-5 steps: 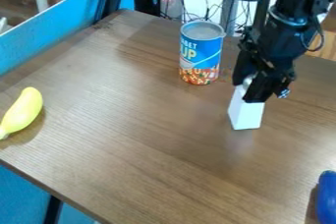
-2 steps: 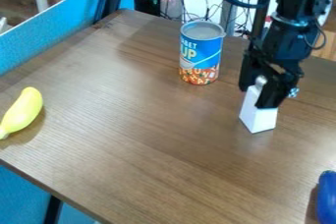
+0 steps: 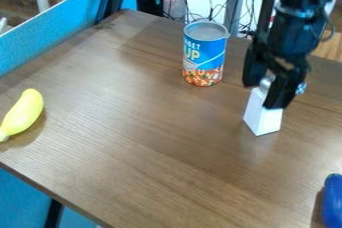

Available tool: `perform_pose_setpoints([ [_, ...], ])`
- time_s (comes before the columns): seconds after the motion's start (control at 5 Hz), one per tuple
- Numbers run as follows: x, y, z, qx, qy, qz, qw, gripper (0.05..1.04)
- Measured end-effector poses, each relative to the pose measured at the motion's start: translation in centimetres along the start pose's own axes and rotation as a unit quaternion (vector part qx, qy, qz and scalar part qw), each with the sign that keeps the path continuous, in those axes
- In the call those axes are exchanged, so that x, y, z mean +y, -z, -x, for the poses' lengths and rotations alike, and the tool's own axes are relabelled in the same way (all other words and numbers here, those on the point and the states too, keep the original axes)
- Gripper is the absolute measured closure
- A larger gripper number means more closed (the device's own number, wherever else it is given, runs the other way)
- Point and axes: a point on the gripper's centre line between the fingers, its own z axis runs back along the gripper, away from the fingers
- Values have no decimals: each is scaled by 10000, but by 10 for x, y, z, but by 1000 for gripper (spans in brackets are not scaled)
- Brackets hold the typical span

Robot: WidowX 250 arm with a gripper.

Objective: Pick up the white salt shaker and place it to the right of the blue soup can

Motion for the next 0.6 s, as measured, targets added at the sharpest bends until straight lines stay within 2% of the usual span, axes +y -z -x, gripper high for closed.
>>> perform_pose_setpoints([
  [0.2,-3,-21,21,-275,-162,-182,9993,83],
  [0.4,10,-54,93,-346,-666,-343,9966,83],
  [0.6,32,-44,140,-94,-972,43,9952,83],
])
